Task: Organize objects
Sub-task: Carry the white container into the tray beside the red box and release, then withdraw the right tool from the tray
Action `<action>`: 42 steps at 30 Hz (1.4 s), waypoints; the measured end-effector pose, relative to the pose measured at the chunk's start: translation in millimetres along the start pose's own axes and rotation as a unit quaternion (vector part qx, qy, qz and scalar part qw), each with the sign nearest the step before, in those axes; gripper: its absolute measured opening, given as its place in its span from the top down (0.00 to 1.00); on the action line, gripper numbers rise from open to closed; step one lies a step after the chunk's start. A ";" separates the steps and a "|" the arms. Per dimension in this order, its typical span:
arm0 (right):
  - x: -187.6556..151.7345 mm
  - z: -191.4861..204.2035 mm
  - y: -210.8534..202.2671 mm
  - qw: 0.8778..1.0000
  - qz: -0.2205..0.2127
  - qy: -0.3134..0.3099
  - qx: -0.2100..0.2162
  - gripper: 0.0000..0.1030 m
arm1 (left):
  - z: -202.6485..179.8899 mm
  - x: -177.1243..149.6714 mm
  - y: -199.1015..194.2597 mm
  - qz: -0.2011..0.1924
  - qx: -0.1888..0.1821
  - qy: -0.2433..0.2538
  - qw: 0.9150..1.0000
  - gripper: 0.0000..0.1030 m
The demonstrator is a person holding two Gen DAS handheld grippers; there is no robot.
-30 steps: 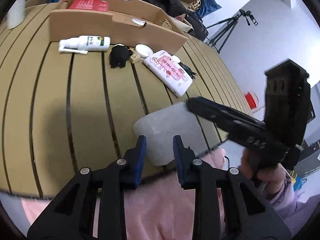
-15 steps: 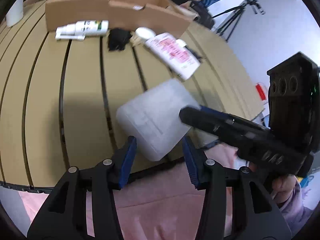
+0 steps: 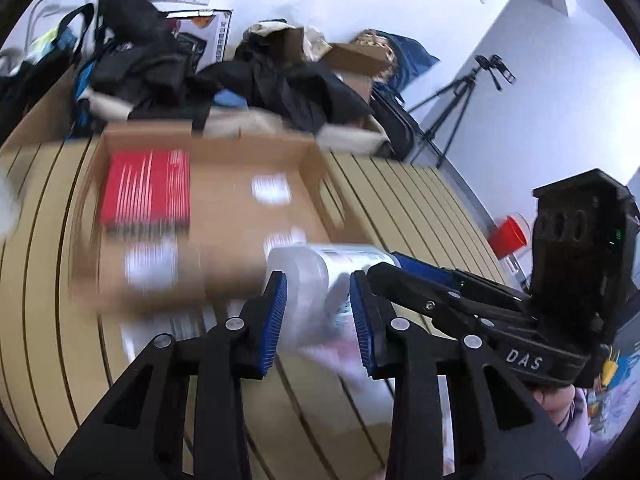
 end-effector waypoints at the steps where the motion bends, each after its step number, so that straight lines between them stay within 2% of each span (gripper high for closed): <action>1: 21.6 -6.5 13.9 1.000 -0.002 0.008 -0.003 0.59 | 9.1 22.3 19.0 0.008 0.012 -0.004 1.000 0.73; 4: 74.5 -27.0 61.0 1.000 0.005 0.026 -0.007 0.59 | 26.7 59.8 56.0 0.007 0.035 0.002 0.999 0.74; 7: 101.2 -47.8 111.2 0.999 0.031 0.041 -0.010 0.60 | 61.1 88.8 99.7 0.020 0.062 -0.003 0.998 0.74; 8: 104.6 -53.5 126.6 0.998 0.041 0.043 -0.011 0.60 | 73.7 90.4 113.6 0.033 0.075 -0.002 0.997 0.71; 10: 102.6 -65.8 169.1 0.996 0.076 0.042 -0.014 0.60 | 99.0 85.6 134.8 0.073 0.125 -0.012 0.989 0.65; 12: 93.6 -73.7 193.8 0.993 0.098 0.034 -0.059 0.57 | 113.2 77.8 138.6 0.077 0.110 -0.028 0.991 0.65; 14: 83.7 -76.3 202.1 0.991 0.121 0.042 -0.041 0.58 | 113.3 71.2 127.2 0.069 0.099 -0.015 0.993 0.58; 15: 81.0 -75.4 198.5 0.991 0.119 0.046 -0.030 0.58 | 112.0 71.2 120.8 0.062 0.099 -0.009 0.993 0.56; 17: 82.4 -73.0 187.7 0.993 0.106 0.030 -0.048 0.58 | 108.1 76.9 107.9 0.053 0.102 -0.006 0.993 0.51; 18: 86.9 -70.4 178.4 0.993 0.100 0.021 -0.062 0.58 | 105.9 80.6 99.4 0.052 0.111 -0.006 0.992 0.50; 21: 99.2 -64.0 149.5 0.994 0.095 0.007 -0.059 0.57 | 96.1 87.6 69.5 0.058 0.136 0.007 0.989 0.46; 24: 110.4 -52.2 102.9 0.992 0.081 -0.032 -0.094 0.56 | 80.9 91.4 21.3 0.044 0.158 0.032 0.986 0.39; 28: 117.9 -46.9 16.4 0.983 0.046 -0.073 -0.160 0.55 | 61.3 89.5 -67.7 0.006 0.201 0.042 0.979 0.14; 31: 115.9 -44.1 -53.3 0.980 0.021 -0.086 -0.181 0.42 | 46.8 81.5 -140.0 -0.024 0.231 0.054 0.971 0.12; 33: 112.1 -41.0 -99.7 0.975 -0.006 -0.092 -0.203 0.38 | 37.9 76.2 -177.6 -0.041 0.244 0.056 0.967 0.08; 35: 110.0 -35.2 -135.9 0.975 -0.029 -0.079 -0.204 0.36 | 22.7 67.5 -217.1 -0.061 0.247 0.055 0.965 0.06; 38: 104.0 -21.6 -184.6 0.983 -0.068 -0.057 -0.161 0.33 | -2.6 50.4 -256.7 -0.088 0.241 0.065 0.964 0.00; 39: 99.0 -12.1 -203.0 0.982 -0.085 -0.060 -0.156 0.30 | -10.0 44.0 -264.0 -0.095 0.237 0.072 0.964 0.00; 40: 94.5 -4.7 -213.5 0.980 -0.096 -0.068 -0.158 0.23 | -21.5 33.3 -274.6 -0.104 0.231 0.087 0.963 0.00; 42: 81.3 14.9 -233.5 0.976 -0.119 -0.088 -0.158 0.20 | -39.1 15.9 -283.9 -0.108 0.226 0.110 0.962 0.00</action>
Point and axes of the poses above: each gripper's, at about its wrist camera, not at the fingertips, and y roughly the way its jaws point, z to its left, x to its top, the point moved 2 cm from there along y, roughly the way its jaws point, and after that the axes turned 6 degrees about -z, right-handed, at the moved point
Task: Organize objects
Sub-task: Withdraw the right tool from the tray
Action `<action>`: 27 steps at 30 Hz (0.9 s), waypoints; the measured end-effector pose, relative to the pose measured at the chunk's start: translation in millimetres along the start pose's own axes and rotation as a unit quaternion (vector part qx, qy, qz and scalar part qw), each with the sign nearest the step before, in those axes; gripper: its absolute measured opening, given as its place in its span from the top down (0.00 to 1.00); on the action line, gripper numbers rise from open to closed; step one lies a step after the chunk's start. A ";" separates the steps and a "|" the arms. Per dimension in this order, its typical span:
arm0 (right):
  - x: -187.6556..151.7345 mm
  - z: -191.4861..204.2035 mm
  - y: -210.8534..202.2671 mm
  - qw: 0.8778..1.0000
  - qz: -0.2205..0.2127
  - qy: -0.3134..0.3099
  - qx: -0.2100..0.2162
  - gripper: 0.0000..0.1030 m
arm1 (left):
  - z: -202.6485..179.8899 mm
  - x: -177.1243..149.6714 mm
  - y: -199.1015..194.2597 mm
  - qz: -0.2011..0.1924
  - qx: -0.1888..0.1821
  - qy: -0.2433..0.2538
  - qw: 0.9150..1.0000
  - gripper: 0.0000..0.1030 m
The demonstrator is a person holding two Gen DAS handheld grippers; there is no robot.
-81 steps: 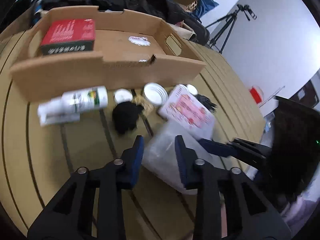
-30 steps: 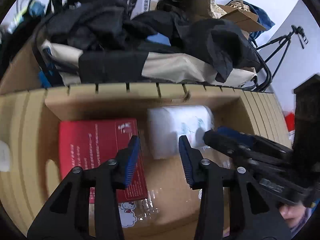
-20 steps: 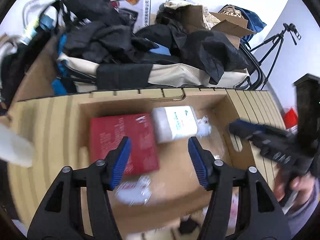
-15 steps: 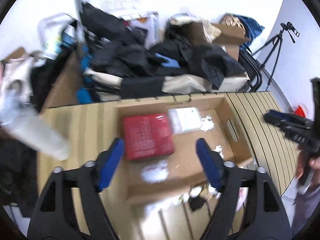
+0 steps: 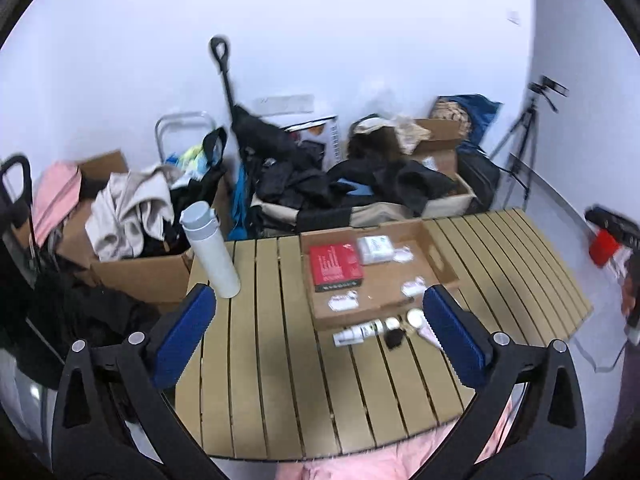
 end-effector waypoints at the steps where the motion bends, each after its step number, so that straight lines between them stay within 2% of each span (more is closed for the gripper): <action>1: -5.4 6.8 -14.7 1.000 -0.013 -0.002 -0.001 0.20 | -6.2 -6.8 -8.9 -0.004 -0.002 0.008 1.000 0.00; 3: -20.0 20.5 -38.4 0.999 -0.039 -0.015 -0.003 0.20 | -17.4 -24.9 -28.9 -0.015 -0.009 0.015 1.000 0.00; 6: -57.6 50.1 -72.4 0.993 -0.087 -0.079 -0.002 0.20 | -31.1 -54.9 -45.2 -0.017 -0.018 0.015 1.000 0.00; 8: -90.7 71.7 -79.9 0.989 -0.074 -0.130 -0.007 0.20 | -39.2 -79.4 -52.0 -0.014 -0.017 0.017 1.000 0.00; 10: -127.5 90.8 -80.7 0.986 -0.029 -0.163 0.021 0.20 | -43.6 -107.0 -57.2 -0.019 -0.018 0.003 1.000 0.00; 13: -181.7 103.6 -85.3 0.988 -0.002 -0.118 0.102 0.20 | -52.6 -148.7 -59.8 -0.034 -0.049 -0.028 0.998 0.00; 15: -213.6 101.4 -81.4 0.992 0.013 -0.060 0.114 0.20 | -64.1 -179.0 -52.6 -0.021 -0.077 -0.049 0.996 0.00; 17: -230.4 95.1 -73.0 0.992 0.026 -0.008 0.119 0.20 | -74.8 -200.4 -34.4 0.011 -0.079 -0.052 0.996 0.00; 18: -237.3 94.8 -63.7 0.990 0.051 0.004 0.130 0.20 | -80.4 -206.0 -26.2 0.029 -0.075 -0.040 0.996 0.00; 19: -239.8 96.2 -59.1 0.989 0.068 -0.003 0.129 0.20 | -84.7 -209.6 -17.4 0.047 -0.069 -0.024 0.996 0.00; 20: -240.5 97.5 -56.1 0.991 0.076 -0.021 0.111 0.20 | -87.8 -212.4 -8.9 0.058 -0.057 -0.010 0.997 0.00; 22: -239.7 94.9 -55.6 0.994 0.067 -0.040 0.079 0.20 | -87.4 -215.0 -0.6 0.055 -0.054 -0.014 0.997 0.00; 25: -243.1 86.8 -39.5 0.993 0.081 -0.024 0.080 0.20 | -87.7 -214.7 25.6 0.071 -0.083 -0.035 0.993 0.00; 27: -249.2 80.1 -22.3 0.992 0.098 -0.016 0.073 0.20 | -96.4 -207.0 56.2 0.081 -0.097 -0.048 0.991 0.00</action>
Point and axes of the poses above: each gripper's, at about its wrist camera, not at the fingertips, and y roughly the way its jaws point, z to its left, x to its top, the point moved 2 cm from there along y, roughly the way its jaws point, and after that the axes turned 6 degrees about -z, right-handed, at the moved point
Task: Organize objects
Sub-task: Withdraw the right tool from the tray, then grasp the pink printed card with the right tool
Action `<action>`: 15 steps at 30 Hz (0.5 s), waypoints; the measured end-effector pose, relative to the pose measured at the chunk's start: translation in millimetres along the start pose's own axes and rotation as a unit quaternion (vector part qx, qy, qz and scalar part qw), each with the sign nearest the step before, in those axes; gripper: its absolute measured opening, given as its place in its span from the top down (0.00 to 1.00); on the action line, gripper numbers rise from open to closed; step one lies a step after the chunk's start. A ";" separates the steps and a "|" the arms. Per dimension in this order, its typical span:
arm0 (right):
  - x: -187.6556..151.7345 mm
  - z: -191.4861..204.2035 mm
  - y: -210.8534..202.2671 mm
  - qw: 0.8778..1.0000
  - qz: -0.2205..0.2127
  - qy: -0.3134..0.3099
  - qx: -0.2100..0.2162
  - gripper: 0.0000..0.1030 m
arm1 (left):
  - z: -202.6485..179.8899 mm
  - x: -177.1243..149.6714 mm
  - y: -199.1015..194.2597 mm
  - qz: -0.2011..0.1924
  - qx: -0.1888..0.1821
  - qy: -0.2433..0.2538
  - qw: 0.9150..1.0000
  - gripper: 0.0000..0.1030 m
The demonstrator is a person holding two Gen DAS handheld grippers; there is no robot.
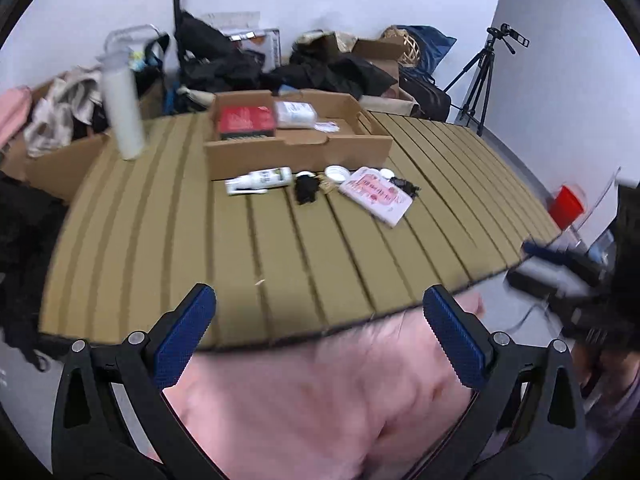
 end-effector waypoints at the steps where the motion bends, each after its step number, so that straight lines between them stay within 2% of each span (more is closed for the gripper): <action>1: -0.1 -7.7 10.8 1.000 0.009 0.013 0.003 0.20 | -5.6 9.3 19.9 0.002 -0.016 0.000 1.000 0.02; 3: 3.4 -23.9 31.9 0.999 0.018 0.046 0.009 0.26 | -15.7 23.3 56.1 0.017 -0.043 0.013 0.999 0.04; 5: 8.7 -42.7 55.3 0.996 0.022 0.082 0.008 0.36 | -24.5 36.2 101.7 0.035 -0.062 0.024 0.997 0.29; 8: 14.0 -66.0 90.2 0.992 0.030 0.124 0.003 0.42 | -32.3 46.1 167.6 0.064 -0.074 0.017 0.995 0.40; 9: 13.9 -71.3 100.0 0.990 0.038 0.135 0.001 0.45 | -33.3 46.6 189.7 0.077 -0.078 0.011 0.994 0.42; 10: 13.7 -77.5 112.5 0.988 0.048 0.144 0.003 0.52 | -33.6 46.8 204.3 0.089 -0.077 0.008 0.993 0.46; 11: 13.5 -82.2 124.4 0.987 0.056 0.151 0.007 0.53 | -32.8 47.5 218.3 0.100 -0.075 0.006 0.992 0.47; 15: 16.3 -85.4 150.5 0.987 0.065 0.146 0.016 0.54 | -24.7 51.7 240.6 0.088 -0.091 -0.022 0.992 0.43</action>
Point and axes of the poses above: each gripper's, at about its wrist camera, not at the fingertips, and y roughly the way its jaws point, z to its left, x to its top, the point moved 2 cm from there along y, roughly the way its jaws point, and after that the axes turned 6 degrees about -z, right-handed, at the moved point
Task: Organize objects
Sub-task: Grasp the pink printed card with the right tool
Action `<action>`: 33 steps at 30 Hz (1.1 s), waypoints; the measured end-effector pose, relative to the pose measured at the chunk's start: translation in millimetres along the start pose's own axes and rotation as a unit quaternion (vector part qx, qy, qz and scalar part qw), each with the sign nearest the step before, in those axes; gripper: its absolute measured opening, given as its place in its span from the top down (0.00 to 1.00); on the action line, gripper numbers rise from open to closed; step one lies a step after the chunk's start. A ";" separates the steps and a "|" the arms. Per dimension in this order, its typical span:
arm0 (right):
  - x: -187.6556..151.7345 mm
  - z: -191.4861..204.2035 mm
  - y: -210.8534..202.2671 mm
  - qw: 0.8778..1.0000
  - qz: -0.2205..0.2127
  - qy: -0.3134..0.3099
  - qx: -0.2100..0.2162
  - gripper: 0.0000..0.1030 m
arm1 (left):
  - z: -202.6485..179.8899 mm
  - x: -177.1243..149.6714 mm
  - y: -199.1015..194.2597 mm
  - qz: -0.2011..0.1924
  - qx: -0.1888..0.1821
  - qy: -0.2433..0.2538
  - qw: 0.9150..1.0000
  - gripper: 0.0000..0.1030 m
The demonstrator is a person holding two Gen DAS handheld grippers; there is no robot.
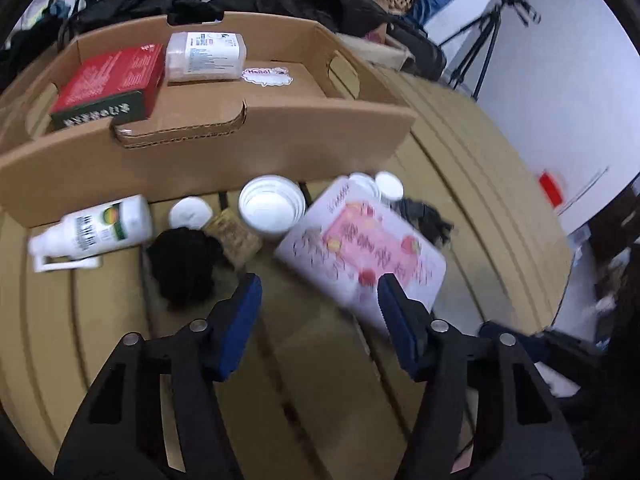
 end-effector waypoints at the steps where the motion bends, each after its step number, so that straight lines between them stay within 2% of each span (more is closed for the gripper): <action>1: 2.0 -0.5 6.2 1.000 0.002 0.001 0.003 0.54 | 2.2 0.6 3.9 0.003 -0.003 -0.005 1.000 0.41; 3: 6.5 -2.0 17.6 1.000 0.005 0.010 0.010 0.54 | 2.6 2.3 5.9 -0.011 -0.006 -0.001 1.000 0.41; 7: 11.6 -6.9 35.8 0.999 0.011 0.025 0.021 0.54 | -4.6 1.3 10.6 -0.002 -0.026 0.022 0.999 0.51; 9: 11.0 -9.6 40.3 0.999 0.014 0.032 0.020 0.55 | -5.7 -2.0 10.8 0.004 -0.024 0.029 0.999 0.52; 11: 8.8 -11.5 38.5 0.999 0.018 0.028 0.019 0.69 | -5.5 -8.0 0.5 0.007 -0.020 0.026 0.999 0.56; 14: 3.5 -11.2 25.5 0.999 0.026 0.014 0.031 0.72 | -9.2 -26.2 -23.9 0.011 -0.039 0.010 0.999 0.56; 18: -16.5 -10.1 4.0 0.998 0.046 -0.019 0.033 0.72 | -25.2 -76.0 -57.4 0.048 -0.068 0.021 0.996 0.56; 20: -25.1 -15.0 -8.4 0.999 0.041 -0.017 0.020 0.72 | -29.6 -94.4 -70.9 0.047 -0.056 0.026 0.997 0.51; 23: -31.9 -21.3 -20.3 0.999 0.028 -0.003 0.016 0.72 | -32.5 -99.8 -78.7 0.028 -0.032 0.029 0.999 0.44; 27: -35.0 -17.0 -18.0 0.999 0.032 -0.004 0.013 0.72 | -33.4 -87.3 -60.8 0.034 -0.012 0.041 0.998 0.45; 33: -38.8 -14.8 -5.7 0.999 0.040 -0.010 0.014 0.71 | -30.5 -92.8 -52.9 0.043 -0.025 0.021 0.999 0.46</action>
Point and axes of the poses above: each gripper's, at about its wrist camera, not at the fingertips, and y roughly the way its jaws point, z to its left, x to its top, the point moved 2 cm from there along y, roughly the way its jaws point, and after that the axes turned 6 degrees about -z, right-handed, at the moved point
